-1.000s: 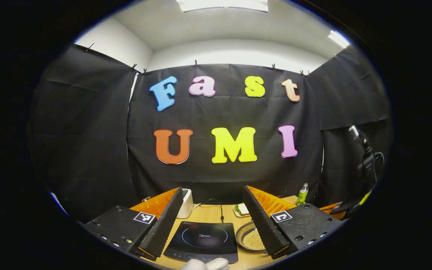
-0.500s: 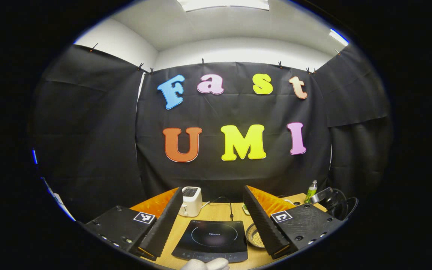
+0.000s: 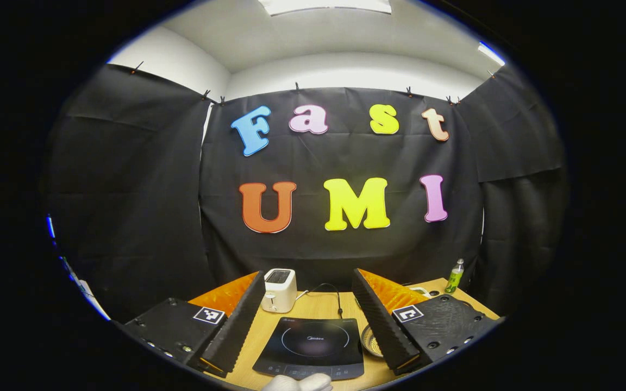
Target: First push the handle of the pot to place it horizontally, then grasp the pot with both hands and set it on the induction cooktop.
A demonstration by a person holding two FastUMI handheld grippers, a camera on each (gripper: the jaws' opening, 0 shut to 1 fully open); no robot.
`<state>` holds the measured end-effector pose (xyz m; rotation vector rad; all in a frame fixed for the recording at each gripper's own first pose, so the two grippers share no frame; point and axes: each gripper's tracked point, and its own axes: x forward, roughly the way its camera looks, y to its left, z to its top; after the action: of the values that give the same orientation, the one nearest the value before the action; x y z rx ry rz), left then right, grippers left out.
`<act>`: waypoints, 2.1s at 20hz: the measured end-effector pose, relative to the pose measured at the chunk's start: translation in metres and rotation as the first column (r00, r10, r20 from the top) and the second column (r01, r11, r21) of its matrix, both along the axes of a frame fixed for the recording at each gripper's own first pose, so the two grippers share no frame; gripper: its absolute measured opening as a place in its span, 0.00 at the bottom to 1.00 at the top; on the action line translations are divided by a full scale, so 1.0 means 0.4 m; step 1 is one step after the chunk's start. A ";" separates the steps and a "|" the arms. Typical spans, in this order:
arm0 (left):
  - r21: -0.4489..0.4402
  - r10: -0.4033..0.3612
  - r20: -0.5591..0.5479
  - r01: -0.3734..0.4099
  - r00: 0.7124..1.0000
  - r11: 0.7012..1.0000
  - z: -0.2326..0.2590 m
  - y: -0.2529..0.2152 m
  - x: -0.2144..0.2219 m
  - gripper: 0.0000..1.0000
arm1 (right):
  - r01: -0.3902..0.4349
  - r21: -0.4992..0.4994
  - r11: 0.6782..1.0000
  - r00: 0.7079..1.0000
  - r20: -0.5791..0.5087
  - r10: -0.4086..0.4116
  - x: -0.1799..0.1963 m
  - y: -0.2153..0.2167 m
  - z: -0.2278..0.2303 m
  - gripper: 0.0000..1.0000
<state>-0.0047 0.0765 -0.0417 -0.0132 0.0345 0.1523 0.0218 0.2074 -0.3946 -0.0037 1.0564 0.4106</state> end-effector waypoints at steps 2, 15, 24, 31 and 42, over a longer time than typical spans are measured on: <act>0.001 0.005 -0.004 -0.005 1.000 1.000 -0.002 0.002 0.001 0.96 | 0.007 -0.015 1.000 1.000 -0.011 -0.008 0.005 -0.015 -0.017 0.04; 0.001 -0.011 -0.015 0.011 1.000 1.000 -0.009 -0.003 0.012 0.96 | 0.104 0.035 0.994 0.993 -0.060 -0.101 0.019 -0.099 -0.044 0.03; -0.001 -0.031 -0.005 0.031 1.000 1.000 -0.008 -0.030 0.034 0.96 | 0.164 -0.020 0.986 0.985 -0.044 -0.165 0.043 -0.227 -0.056 0.03; 0.002 -0.032 -0.010 0.032 0.999 0.999 -0.014 -0.044 0.043 0.96 | 0.181 -0.069 0.981 0.983 -0.029 -0.183 0.069 -0.324 -0.061 0.04; 0.016 -0.014 -0.018 0.015 1.000 1.000 -0.013 -0.080 0.061 0.95 | 0.179 -0.136 0.974 0.983 -0.015 -0.183 0.130 -0.457 -0.069 0.04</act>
<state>0.0198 0.0443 -0.0467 0.0044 0.0514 0.1382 0.0737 0.0246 -0.4221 -0.0213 1.0993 0.1744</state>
